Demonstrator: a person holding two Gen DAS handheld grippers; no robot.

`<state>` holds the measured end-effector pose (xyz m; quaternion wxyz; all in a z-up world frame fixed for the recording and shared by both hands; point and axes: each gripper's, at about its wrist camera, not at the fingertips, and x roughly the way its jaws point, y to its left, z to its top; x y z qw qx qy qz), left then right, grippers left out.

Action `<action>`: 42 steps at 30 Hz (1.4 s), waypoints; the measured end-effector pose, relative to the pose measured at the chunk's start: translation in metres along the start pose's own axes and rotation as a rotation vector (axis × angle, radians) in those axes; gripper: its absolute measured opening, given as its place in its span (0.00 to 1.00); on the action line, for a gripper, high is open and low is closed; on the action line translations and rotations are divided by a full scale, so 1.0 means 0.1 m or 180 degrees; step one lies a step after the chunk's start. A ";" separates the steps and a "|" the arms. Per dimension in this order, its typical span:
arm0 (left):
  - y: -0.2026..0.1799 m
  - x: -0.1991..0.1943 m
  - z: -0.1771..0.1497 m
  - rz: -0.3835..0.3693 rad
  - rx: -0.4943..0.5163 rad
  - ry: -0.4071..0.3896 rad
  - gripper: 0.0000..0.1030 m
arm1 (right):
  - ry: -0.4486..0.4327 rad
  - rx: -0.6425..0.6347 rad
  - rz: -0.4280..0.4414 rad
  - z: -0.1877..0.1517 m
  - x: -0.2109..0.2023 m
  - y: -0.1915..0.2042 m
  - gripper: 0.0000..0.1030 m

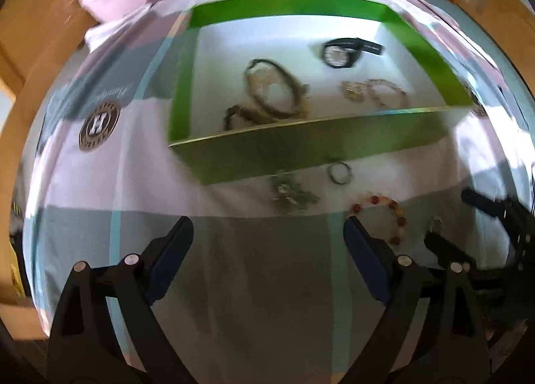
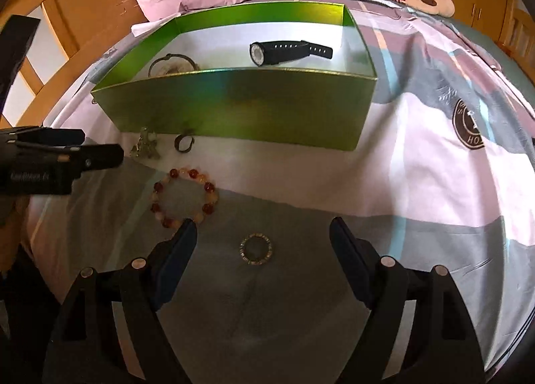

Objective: Organize jewelry
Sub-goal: 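Move the right gripper to the red-and-cream bead bracelet while the left moves to the green crystal pendant, then grasp the bead bracelet with the right gripper while the left grasps the green crystal pendant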

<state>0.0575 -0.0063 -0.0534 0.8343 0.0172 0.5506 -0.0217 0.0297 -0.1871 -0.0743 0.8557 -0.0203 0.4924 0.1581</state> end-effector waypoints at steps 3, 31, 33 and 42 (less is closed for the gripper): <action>0.08 0.09 0.00 -0.0055 -0.0138 0.0152 0.88 | 0.0003 -0.0023 -0.0019 -0.01 0.01 0.01 0.78; 0.41 0.20 0.11 -0.0255 -0.0511 0.0373 0.88 | -0.0207 -0.0205 0.0050 0.13 0.15 0.31 0.78; 0.41 0.22 0.11 -0.0250 -0.0524 0.0375 0.88 | -0.0162 -0.0265 0.0020 0.17 0.26 0.40 0.58; 0.54 0.30 0.21 -0.0801 -0.0981 0.0301 0.88 | -0.0046 -0.0394 -0.0151 0.12 0.25 0.38 0.11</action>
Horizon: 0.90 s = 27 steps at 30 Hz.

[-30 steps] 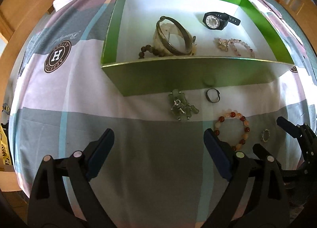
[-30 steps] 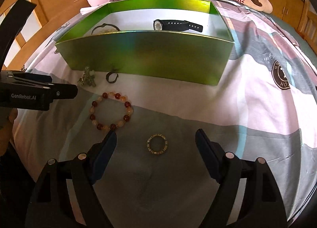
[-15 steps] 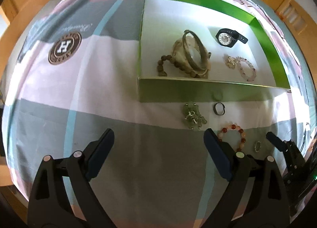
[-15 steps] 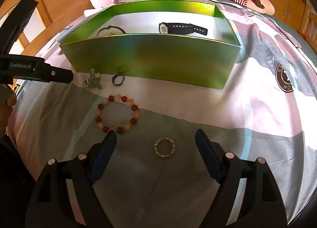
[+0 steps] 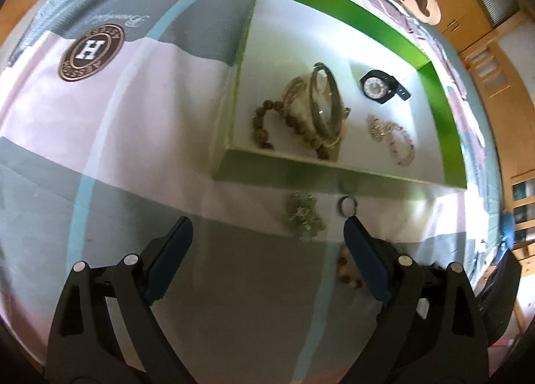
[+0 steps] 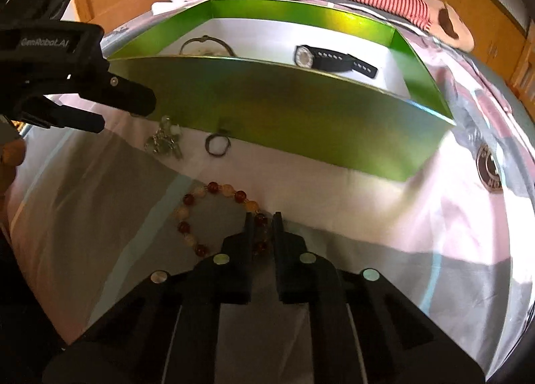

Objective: Organize jewelry
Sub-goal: 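Grasp the bead bracelet with the right gripper while the left grasps the green crystal pendant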

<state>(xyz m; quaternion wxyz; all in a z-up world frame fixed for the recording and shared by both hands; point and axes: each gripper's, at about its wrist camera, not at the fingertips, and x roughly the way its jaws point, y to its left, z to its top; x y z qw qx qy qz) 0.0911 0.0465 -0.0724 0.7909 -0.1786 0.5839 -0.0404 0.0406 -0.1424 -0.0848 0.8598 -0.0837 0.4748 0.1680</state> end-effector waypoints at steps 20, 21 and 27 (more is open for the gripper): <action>-0.56 0.42 -0.13 0.0825 0.0797 -0.0208 0.64 | 0.0002 0.0198 -0.0007 -0.08 -0.04 -0.14 0.48; -0.59 0.42 -0.15 0.0862 0.0861 -0.0245 0.58 | -0.0007 0.0184 -0.0010 -0.09 -0.04 -0.12 0.48; -0.68 0.38 -0.18 0.0781 0.0974 -0.0255 0.20 | -0.0048 0.0141 0.0016 -0.09 -0.01 -0.08 0.30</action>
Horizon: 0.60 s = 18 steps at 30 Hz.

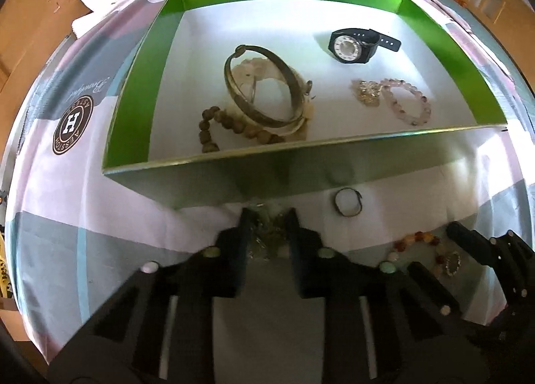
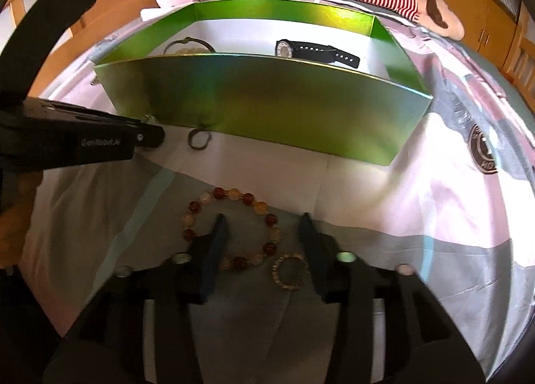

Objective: Organize jewelry
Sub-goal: 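Grasp the bead bracelet with the right gripper while the left grasps the green crystal pendant, then hold the bracelet and pendant closed in both grippers above the table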

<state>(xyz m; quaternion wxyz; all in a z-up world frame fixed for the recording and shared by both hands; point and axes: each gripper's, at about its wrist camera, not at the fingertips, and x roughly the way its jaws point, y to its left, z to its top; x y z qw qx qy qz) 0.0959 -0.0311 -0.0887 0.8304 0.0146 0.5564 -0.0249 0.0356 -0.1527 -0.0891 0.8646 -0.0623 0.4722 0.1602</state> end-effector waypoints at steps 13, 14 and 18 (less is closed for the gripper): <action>0.02 -0.29 -0.13 0.0029 0.0105 -0.0055 0.18 | -0.0121 0.0095 -0.0003 0.03 -0.12 -0.08 0.09; 0.02 -0.31 -0.13 0.0051 0.0118 -0.0079 0.18 | -0.0103 0.0101 0.0005 0.03 -0.11 -0.09 0.09; -0.01 -0.37 -0.17 0.0051 0.0192 -0.0114 0.17 | -0.0045 0.0092 -0.0006 0.00 -0.05 -0.08 0.09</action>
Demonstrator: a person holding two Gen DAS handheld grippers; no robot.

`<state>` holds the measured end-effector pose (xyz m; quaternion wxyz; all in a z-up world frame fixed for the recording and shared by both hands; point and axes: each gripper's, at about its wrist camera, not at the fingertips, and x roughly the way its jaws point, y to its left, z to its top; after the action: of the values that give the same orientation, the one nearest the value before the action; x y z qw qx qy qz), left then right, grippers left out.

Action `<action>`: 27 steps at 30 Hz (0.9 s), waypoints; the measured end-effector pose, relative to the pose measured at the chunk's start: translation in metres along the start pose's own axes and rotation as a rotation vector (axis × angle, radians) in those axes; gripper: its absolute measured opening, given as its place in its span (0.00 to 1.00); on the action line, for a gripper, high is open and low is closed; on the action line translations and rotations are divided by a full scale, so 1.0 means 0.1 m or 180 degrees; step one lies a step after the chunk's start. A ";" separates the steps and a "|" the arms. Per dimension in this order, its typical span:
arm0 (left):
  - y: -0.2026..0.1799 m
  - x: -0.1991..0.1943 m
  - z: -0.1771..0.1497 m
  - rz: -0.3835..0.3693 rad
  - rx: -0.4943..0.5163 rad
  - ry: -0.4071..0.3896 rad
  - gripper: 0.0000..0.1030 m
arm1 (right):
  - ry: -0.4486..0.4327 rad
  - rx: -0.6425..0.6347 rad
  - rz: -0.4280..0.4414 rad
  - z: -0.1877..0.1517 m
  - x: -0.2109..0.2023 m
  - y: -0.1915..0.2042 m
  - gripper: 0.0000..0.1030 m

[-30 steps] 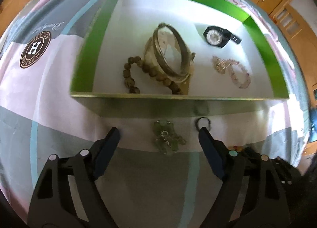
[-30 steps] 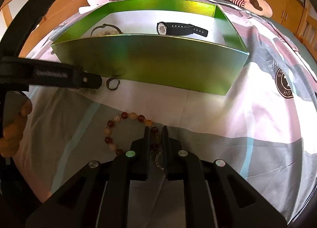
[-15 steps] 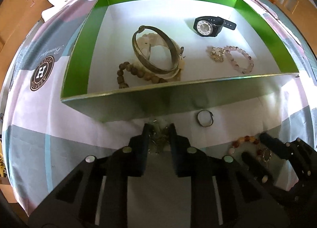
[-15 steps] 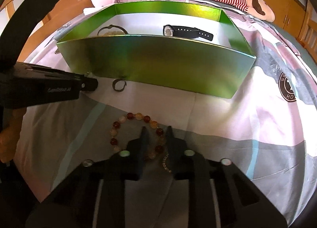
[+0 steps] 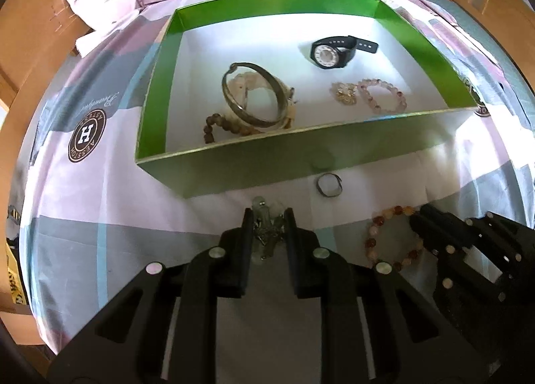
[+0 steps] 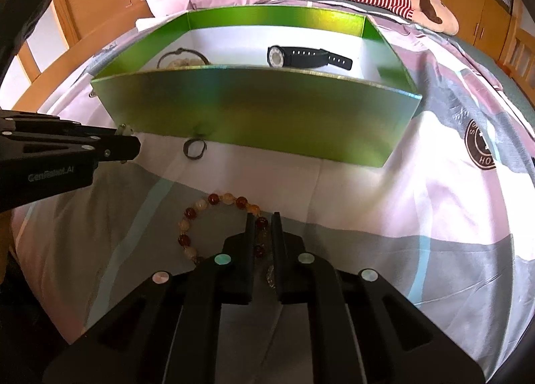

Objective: Organize jewelry
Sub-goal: 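Hold the bracelet and pendant closed in both grippers above the table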

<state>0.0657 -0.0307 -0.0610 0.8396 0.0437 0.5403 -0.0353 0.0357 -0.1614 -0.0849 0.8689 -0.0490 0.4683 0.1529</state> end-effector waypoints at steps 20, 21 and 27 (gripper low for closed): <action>-0.06 0.13 -0.05 0.0047 0.0048 0.0137 0.17 | 0.0005 -0.0037 -0.0021 -0.01 0.04 0.03 0.09; -0.06 0.14 -0.05 0.0053 0.0053 0.0144 0.17 | 0.0005 -0.0041 -0.0024 -0.01 0.04 0.03 0.09; -0.08 0.18 -0.07 0.0072 0.0077 0.0188 0.17 | 0.0003 -0.0049 -0.0038 -0.02 0.04 0.03 0.09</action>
<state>0.0654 -0.0383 -0.0806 0.8230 0.0609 0.5639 -0.0311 0.0350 -0.1579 -0.0895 0.8692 -0.0585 0.4671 0.1512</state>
